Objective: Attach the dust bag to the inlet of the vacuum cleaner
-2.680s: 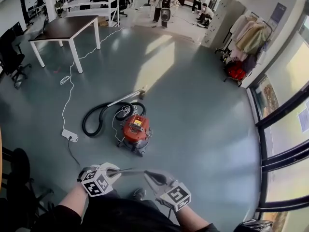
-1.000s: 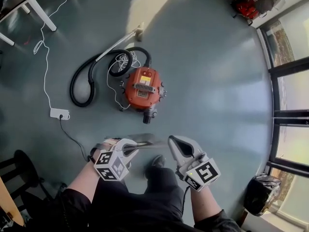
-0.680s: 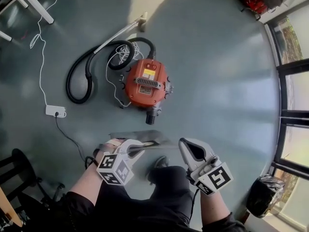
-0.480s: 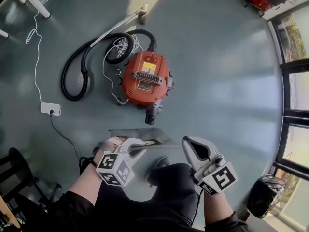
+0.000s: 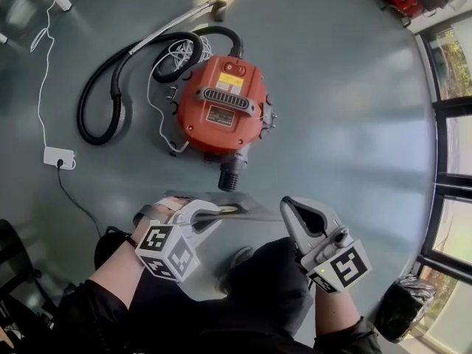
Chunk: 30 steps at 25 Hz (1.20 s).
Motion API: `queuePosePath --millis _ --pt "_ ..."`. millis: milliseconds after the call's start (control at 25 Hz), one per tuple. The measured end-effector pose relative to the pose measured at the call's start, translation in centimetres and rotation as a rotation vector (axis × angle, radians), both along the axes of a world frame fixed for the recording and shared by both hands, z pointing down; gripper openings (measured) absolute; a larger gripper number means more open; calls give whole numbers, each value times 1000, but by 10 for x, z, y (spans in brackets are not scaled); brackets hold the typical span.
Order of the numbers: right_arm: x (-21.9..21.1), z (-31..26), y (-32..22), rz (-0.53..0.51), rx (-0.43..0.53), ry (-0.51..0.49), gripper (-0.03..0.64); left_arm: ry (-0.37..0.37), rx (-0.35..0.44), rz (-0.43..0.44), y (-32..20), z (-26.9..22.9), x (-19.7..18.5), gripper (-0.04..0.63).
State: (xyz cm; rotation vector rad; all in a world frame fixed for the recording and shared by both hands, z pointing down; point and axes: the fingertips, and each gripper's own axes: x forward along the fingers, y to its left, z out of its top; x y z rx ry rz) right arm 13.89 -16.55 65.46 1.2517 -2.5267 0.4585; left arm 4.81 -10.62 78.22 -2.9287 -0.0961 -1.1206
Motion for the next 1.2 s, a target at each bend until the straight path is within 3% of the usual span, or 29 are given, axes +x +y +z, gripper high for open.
queuePosePath --millis 360,760,1200 --pt "5 50 -26 -60 75 17 -6 25 79 -6 -17 36 10 41" --pt "0 67 -71 -162 133 79 4 68 -33 -59 -29 34 21 41" --pt "-10 84 -126 -237 177 158 66 9 6 14 -35 47 26 43"
